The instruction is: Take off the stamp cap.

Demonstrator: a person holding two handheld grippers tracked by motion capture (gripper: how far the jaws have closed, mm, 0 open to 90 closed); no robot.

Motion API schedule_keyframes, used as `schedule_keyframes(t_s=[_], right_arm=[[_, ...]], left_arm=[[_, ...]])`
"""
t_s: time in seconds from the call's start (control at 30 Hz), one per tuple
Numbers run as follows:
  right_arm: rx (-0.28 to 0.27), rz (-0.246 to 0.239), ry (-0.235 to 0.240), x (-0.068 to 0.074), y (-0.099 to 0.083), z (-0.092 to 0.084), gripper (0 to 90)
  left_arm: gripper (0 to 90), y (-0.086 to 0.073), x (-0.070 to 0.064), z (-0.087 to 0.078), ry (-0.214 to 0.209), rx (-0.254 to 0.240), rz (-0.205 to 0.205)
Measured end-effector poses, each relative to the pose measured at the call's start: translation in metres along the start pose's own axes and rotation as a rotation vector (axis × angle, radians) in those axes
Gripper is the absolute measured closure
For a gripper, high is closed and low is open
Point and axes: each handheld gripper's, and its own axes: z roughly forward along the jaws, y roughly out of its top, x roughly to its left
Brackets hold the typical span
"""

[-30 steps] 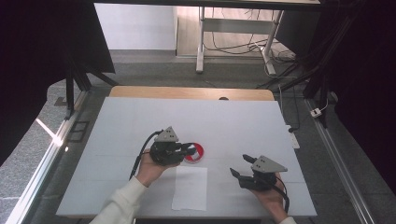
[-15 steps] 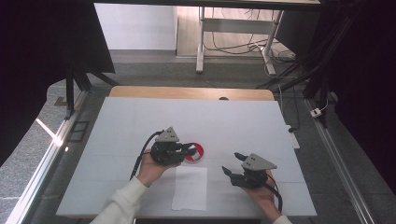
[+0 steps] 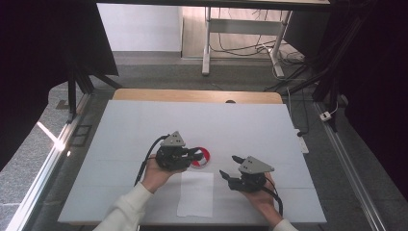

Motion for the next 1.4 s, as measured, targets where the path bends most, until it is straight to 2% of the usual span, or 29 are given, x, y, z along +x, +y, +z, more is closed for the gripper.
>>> schedule_keyframes(t_s=[0.63, 1.4], right_arm=[[-0.029, -0.021, 0.024, 0.017, 0.018, 0.013, 32.1], [-0.010, -0.023, 0.034, 0.030, 0.032, 0.032, 33.4]], left_arm=[[75.2, 0.000, 0.000, 0.000, 0.004, -0.003, 0.000], [75.2, 0.000, 0.001, 0.000, 0.010, -0.010, -0.006]])
